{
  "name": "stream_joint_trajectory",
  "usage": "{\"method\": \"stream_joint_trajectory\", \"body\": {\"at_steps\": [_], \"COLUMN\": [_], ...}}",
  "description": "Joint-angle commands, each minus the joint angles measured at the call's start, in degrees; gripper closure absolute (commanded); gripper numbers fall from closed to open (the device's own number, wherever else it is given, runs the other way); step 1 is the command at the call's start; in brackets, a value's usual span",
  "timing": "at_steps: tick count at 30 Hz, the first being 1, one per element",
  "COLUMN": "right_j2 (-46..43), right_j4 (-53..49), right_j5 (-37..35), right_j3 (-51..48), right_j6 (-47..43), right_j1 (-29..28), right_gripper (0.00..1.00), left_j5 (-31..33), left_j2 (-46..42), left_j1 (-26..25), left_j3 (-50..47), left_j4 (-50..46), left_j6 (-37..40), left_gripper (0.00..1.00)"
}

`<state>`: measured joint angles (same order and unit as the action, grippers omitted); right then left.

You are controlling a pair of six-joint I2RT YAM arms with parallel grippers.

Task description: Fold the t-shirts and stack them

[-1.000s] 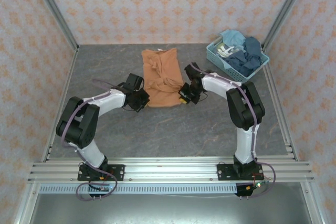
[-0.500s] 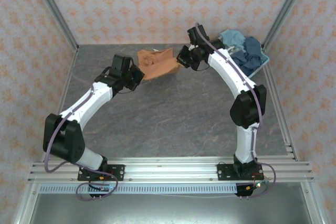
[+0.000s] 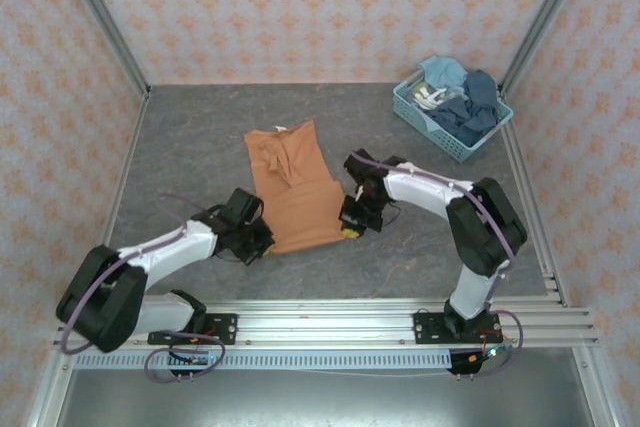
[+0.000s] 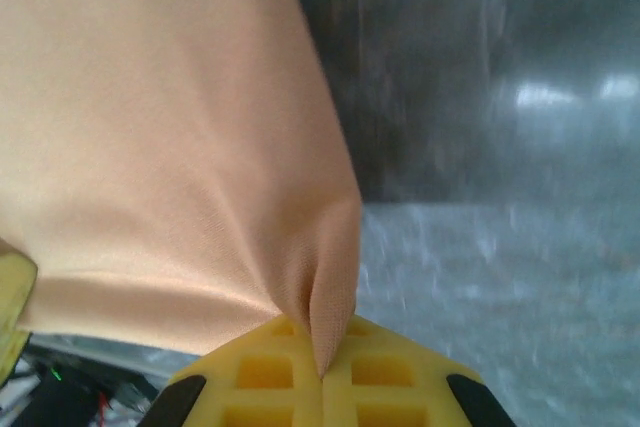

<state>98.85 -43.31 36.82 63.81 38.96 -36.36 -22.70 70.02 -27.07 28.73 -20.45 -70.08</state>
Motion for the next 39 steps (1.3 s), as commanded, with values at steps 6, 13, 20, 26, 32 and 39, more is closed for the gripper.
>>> {"method": "stream_joint_trajectory", "body": {"at_steps": [6,13,20,26,32,39], "right_j2": [-11.87,-9.11,-2.98,7.69,21.99,40.58], "right_j4": [-6.67,-13.03,-17.05,-19.46,-20.48,-11.95], "right_j5": [-1.84,-5.23,-5.35,-2.51,-2.06,-1.08], "right_j3": [-1.41,11.20,24.43,39.23,55.43,71.33], "right_j6": [2.71,1.88,1.96,1.74,3.87,8.97], "right_j1": [-3.54,-2.83,1.64,4.27,7.57,12.01], "right_gripper": [1.00,1.00,1.00,1.00,1.00,0.60], "left_j5": [4.89,10.73,15.24,12.00,9.54,2.61], "left_j2": [-21.82,-28.98,-18.46,-8.38,7.41,35.99], "left_j1": [-2.72,-2.68,1.83,9.76,16.21,22.11], "left_j3": [-5.44,0.97,16.50,24.14,35.53,57.00], "left_j4": [-12.65,-17.07,-24.18,-23.14,-20.04,-17.31], "left_j6": [-8.07,-12.72,-7.70,-4.60,-1.61,7.18], "left_gripper": [1.00,1.00,1.00,1.00,1.00,0.64]}}
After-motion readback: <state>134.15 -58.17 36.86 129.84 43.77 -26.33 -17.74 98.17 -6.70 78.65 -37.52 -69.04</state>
